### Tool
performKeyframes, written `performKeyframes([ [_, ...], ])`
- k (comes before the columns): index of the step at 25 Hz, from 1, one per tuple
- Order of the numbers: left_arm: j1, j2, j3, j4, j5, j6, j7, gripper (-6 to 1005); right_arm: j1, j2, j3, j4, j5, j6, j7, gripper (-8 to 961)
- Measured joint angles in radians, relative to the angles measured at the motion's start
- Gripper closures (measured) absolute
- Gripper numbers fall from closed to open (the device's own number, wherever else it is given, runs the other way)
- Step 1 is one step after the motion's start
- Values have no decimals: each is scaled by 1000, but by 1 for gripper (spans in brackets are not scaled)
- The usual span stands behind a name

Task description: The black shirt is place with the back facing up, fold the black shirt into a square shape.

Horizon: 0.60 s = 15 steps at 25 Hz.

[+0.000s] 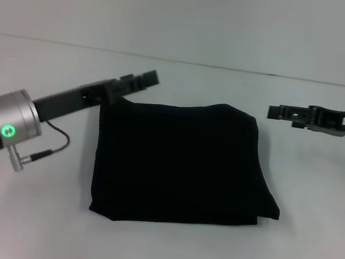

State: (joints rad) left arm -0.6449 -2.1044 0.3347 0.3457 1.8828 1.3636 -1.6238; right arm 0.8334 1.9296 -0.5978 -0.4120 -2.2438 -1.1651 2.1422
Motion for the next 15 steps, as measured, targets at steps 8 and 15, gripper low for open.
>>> performKeyframes([
  [8, -3, 8, 8, 47, 7, -124, -36, 96, 18, 52, 8, 62, 14, 118, 9, 38],
  [15, -12, 16, 8, 49, 7, -174, -47, 101, 21, 109, 8, 77, 67, 238, 9, 38],
])
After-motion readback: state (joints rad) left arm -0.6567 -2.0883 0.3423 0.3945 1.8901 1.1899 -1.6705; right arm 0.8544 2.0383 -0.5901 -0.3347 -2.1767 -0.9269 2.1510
